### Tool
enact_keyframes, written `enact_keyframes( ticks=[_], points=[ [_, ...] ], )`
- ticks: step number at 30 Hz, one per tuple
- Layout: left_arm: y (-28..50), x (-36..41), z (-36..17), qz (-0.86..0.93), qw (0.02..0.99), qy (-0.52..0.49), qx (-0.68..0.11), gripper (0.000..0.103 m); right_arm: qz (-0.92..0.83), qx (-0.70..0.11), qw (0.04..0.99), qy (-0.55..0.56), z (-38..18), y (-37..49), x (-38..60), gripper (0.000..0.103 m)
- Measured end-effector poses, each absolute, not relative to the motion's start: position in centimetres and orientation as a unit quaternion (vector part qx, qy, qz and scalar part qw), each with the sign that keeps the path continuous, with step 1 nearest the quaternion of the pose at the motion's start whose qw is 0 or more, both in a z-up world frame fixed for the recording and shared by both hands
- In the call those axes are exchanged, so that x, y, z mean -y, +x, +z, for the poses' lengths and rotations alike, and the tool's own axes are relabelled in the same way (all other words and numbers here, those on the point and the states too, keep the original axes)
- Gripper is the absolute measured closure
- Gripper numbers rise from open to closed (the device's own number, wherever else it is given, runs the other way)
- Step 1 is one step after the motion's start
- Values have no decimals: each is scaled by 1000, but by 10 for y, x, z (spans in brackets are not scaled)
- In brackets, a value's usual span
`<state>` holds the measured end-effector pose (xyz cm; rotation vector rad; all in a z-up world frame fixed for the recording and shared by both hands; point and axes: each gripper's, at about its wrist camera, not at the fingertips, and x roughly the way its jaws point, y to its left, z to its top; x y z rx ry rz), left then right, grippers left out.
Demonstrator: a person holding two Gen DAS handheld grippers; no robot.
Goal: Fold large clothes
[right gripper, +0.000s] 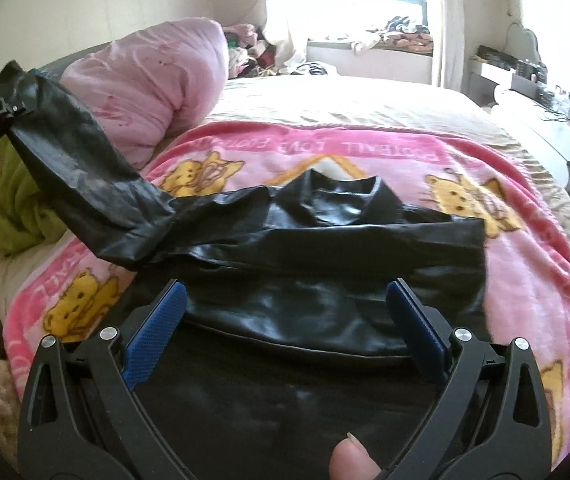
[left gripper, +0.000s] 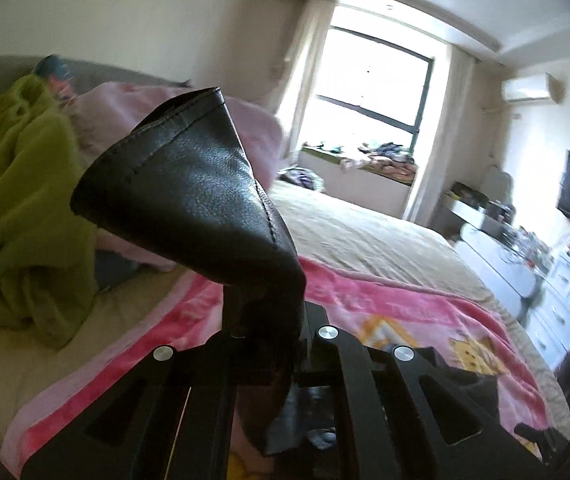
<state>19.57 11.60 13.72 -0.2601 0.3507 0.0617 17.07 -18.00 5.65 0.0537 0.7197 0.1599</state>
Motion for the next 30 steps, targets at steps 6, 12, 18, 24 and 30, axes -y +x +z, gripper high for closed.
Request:
enact_keyframes(
  ticks=[6, 12, 18, 24, 30],
  points=[
    [193, -70, 136, -30, 978, -107, -177, 99, 56, -346, 936, 32, 55, 163, 211, 9],
    [195, -33, 128, -101, 972, -95, -188, 99, 35, -341, 938, 43, 53, 158, 237, 9],
    [198, 12, 105, -152, 965, -54, -206, 99, 6, -339, 937, 87, 45, 156, 275, 9],
    [202, 72, 63, -202, 949, 2, -241, 99, -31, -329, 934, 135, 40, 148, 318, 9],
    [212, 133, -6, -237, 921, 78, -300, 99, -70, -320, 930, 168, 38, 142, 355, 9]
  ],
)
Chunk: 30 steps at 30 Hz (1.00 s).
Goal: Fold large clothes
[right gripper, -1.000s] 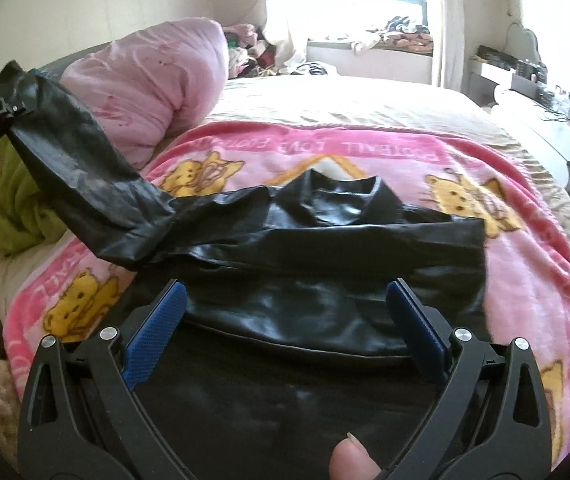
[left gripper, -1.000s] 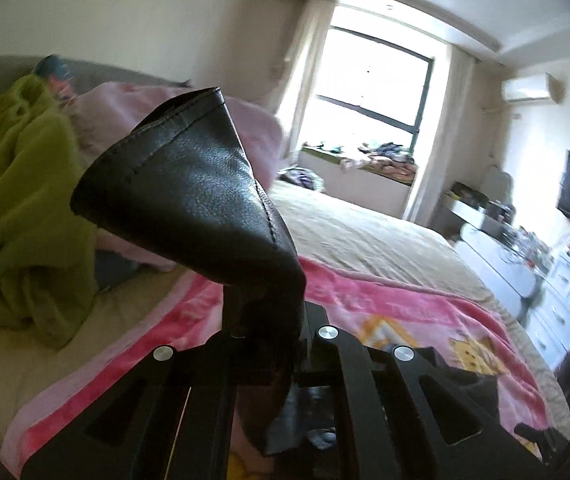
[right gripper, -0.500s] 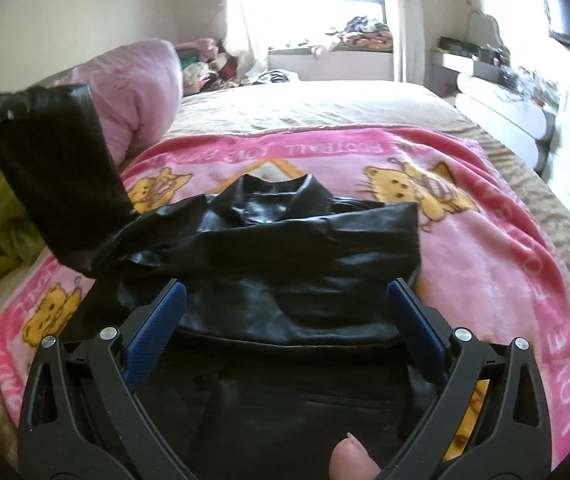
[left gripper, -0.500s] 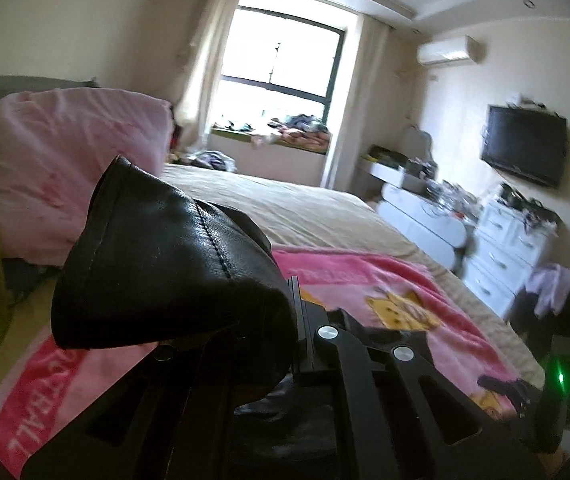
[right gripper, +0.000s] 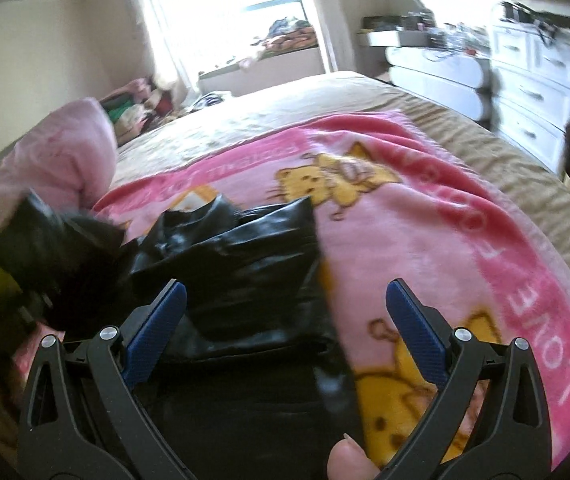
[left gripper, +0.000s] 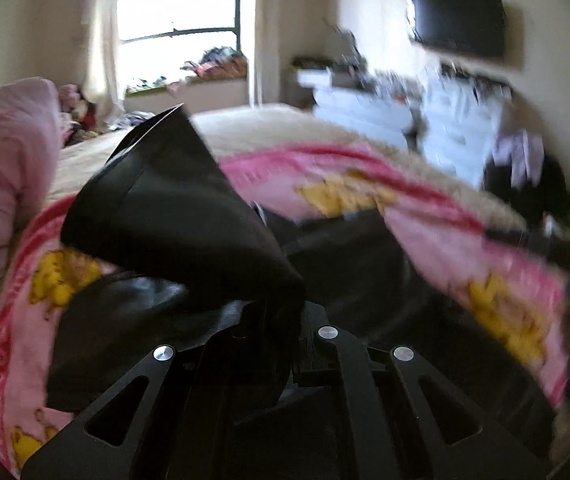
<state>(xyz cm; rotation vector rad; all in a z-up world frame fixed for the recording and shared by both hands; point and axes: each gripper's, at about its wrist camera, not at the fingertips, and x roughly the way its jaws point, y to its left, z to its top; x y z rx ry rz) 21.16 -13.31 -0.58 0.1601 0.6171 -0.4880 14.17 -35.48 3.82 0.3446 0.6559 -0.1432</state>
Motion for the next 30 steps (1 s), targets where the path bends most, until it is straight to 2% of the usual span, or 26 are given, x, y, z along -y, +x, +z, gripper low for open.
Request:
enact_keyframes(
  ticks=[6, 7, 9, 11, 14, 15, 19, 25, 27, 28, 29, 30],
  points=[
    [220, 156, -61, -243, 895, 120, -353, 96, -81, -321, 923, 195, 30, 141, 376, 9],
    [219, 157, -67, -245, 893, 126, -357, 92, -81, -322, 923, 196, 29, 141, 377, 9],
    [220, 162, -79, -250, 884, 140, -369, 78, -81, -326, 920, 201, 27, 143, 379, 9],
    [216, 165, -87, -254, 878, 154, -375, 44, -79, -330, 918, 205, 24, 144, 379, 9],
    [208, 164, -89, -248, 876, 179, -372, 20, -69, -337, 914, 214, 20, 146, 377, 9],
    [205, 162, -87, -253, 875, 177, -373, 16, -64, -341, 913, 217, 18, 148, 376, 9],
    [191, 150, -69, -281, 878, 151, -356, 7, -12, -369, 896, 246, 5, 161, 365, 9],
    [184, 88, -28, -250, 907, 96, -326, 6, 53, -428, 858, 278, -26, 196, 334, 12],
    [196, 59, -15, -212, 920, 83, -319, 6, 62, -441, 849, 283, -34, 206, 325, 18],
    [202, 46, -9, -191, 926, 78, -317, 5, 69, -447, 842, 294, -40, 214, 320, 25],
    [212, 30, -2, -164, 931, 69, -318, 5, 73, -449, 839, 300, -42, 217, 318, 43],
    [220, 16, 2, -144, 934, 59, -322, 5, 79, -451, 835, 307, -45, 221, 315, 55]
  ],
)
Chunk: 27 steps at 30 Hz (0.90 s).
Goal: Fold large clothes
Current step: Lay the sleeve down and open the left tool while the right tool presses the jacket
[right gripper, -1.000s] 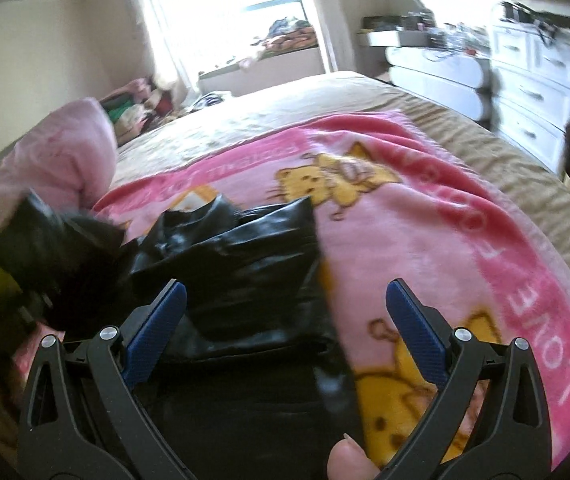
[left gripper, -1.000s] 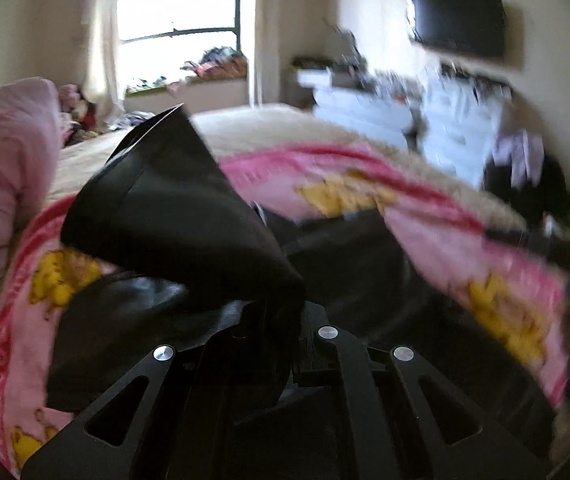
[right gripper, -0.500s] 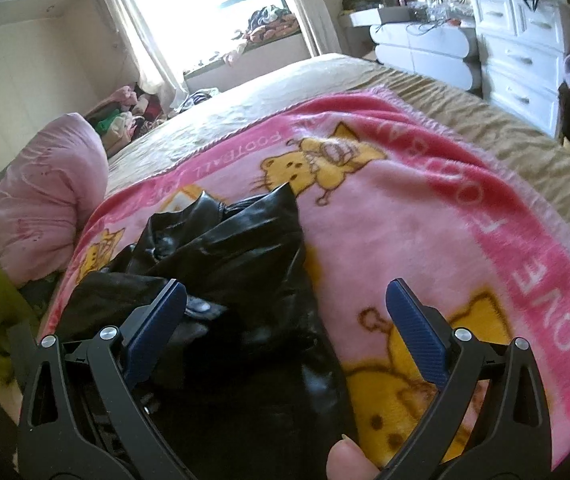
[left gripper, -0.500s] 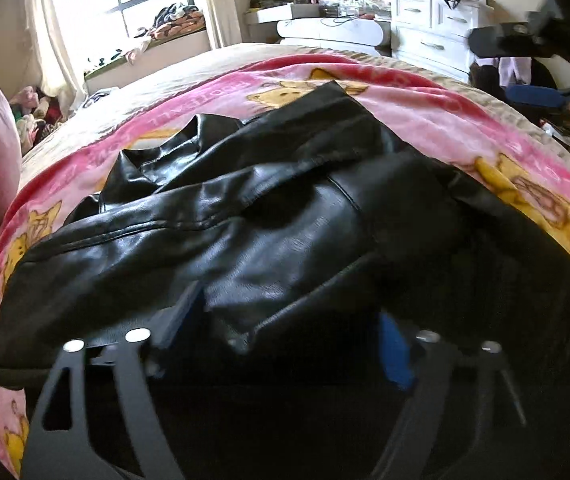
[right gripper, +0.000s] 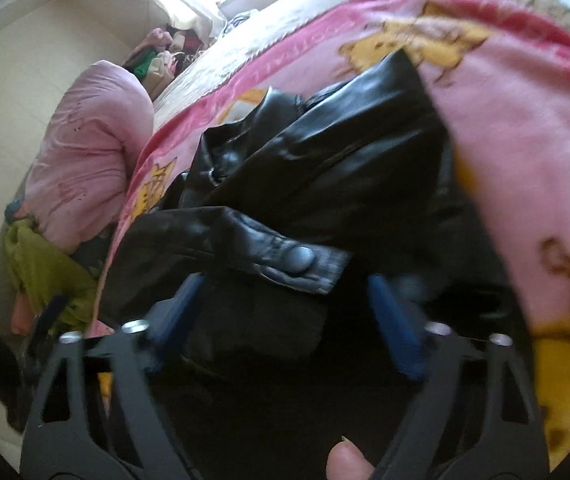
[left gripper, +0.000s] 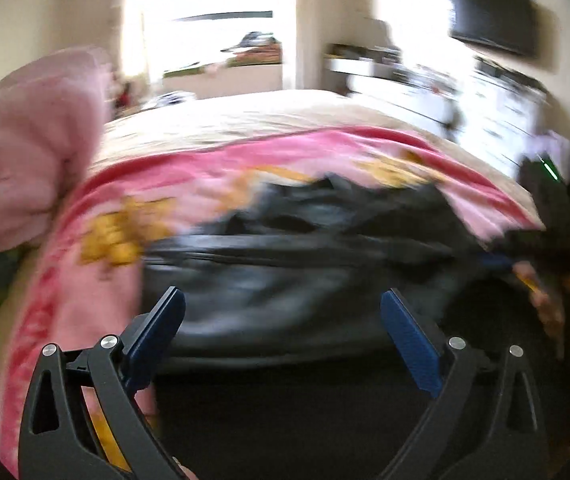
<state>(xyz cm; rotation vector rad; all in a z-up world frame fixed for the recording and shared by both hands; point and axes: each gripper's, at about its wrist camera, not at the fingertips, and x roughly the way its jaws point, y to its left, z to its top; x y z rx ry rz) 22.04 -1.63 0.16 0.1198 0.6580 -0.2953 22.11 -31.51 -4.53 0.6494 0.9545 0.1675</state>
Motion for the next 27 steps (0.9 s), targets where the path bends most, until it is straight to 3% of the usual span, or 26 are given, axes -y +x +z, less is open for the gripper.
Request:
enact_keyframes(
  ticks=[1, 3, 7, 8, 10, 14, 16, 23, 27],
  points=[
    [229, 4, 6, -128, 936, 46, -325, 5, 83, -451, 834, 307, -46, 225, 312, 81],
    [247, -23, 13, -99, 938, 12, -333, 5, 87, -437, 848, 286, -37, 227, 305, 94],
    [280, -56, 15, -84, 928, -64, -359, 9, 97, -382, 900, 186, 11, 222, 289, 95],
    [288, -58, 13, -87, 923, -83, -364, 26, 99, -370, 908, 172, 22, 221, 288, 95],
    [303, -53, 5, -90, 916, -97, -380, 50, 100, -352, 919, 146, 40, 221, 291, 95],
    [323, -28, -26, -104, 899, -95, -416, 72, 79, -362, 923, 101, 40, 229, 293, 95],
    [329, -15, -42, -103, 892, -82, -432, 77, 73, -372, 920, 97, 31, 230, 296, 95],
    [335, 14, -94, -77, 879, -31, -470, 77, 48, -394, 913, 92, 3, 236, 300, 93],
    [335, 16, -96, -75, 881, -22, -467, 77, 16, -421, 904, 72, -12, 243, 299, 77]
  ],
)
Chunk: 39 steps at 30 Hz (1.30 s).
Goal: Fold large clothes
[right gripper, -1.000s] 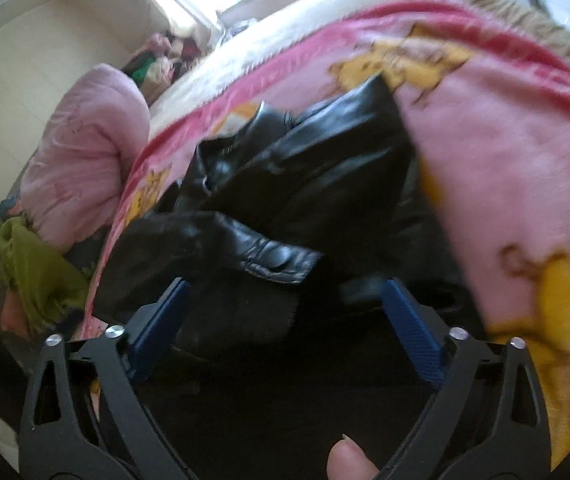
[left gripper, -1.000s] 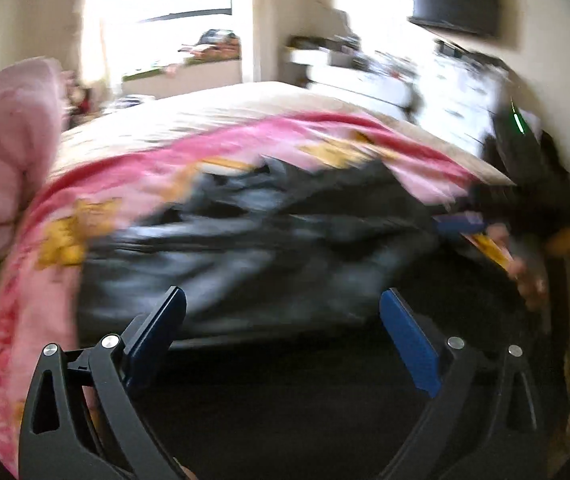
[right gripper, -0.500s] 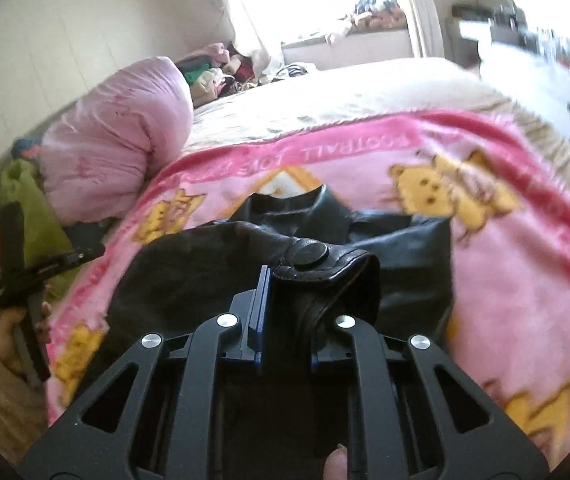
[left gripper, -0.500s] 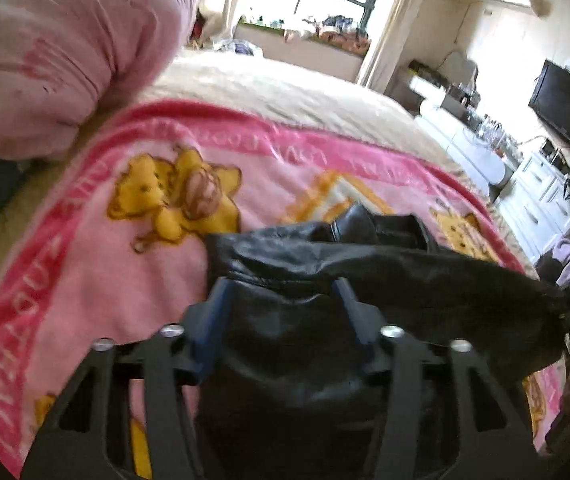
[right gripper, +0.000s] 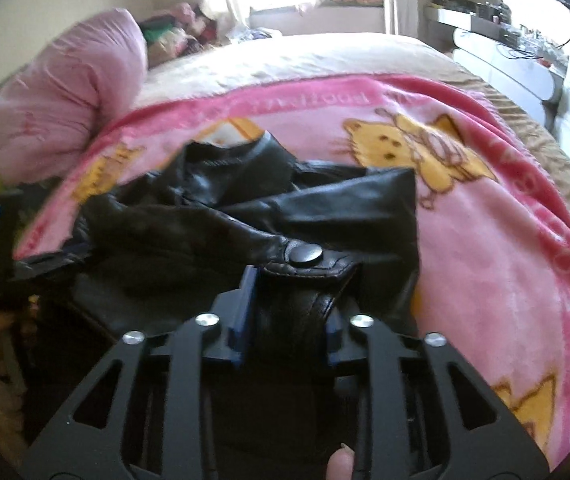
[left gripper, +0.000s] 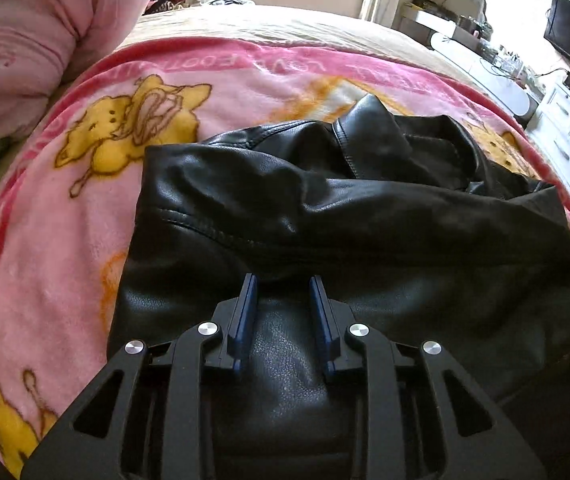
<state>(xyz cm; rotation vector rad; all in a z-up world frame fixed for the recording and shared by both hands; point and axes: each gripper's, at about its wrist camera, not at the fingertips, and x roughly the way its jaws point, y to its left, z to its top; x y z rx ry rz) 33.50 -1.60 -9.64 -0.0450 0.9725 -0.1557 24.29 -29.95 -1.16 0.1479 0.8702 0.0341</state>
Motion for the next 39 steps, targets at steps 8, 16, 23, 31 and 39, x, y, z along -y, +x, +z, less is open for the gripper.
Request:
enact_keyframes(
  ticks=[8, 16, 23, 31, 39],
  points=[
    [335, 14, -96, -81, 882, -22, -463, 77, -6, -338, 940, 44, 36, 226, 290, 45],
    [334, 15, -95, -82, 883, -19, -463, 77, 48, -424, 904, -15, -8, 264, 232, 30],
    [334, 16, -95, -90, 882, -16, -462, 77, 20, -510, 860, -20, -68, 287, 240, 30],
    [327, 11, -84, -106, 880, -19, -462, 61, 57, -462, 885, 26, -28, 262, 252, 28],
    [277, 15, -40, -116, 906, 4, -406, 42, 55, -416, 908, 1, 1, 218, 253, 26]
  ],
)
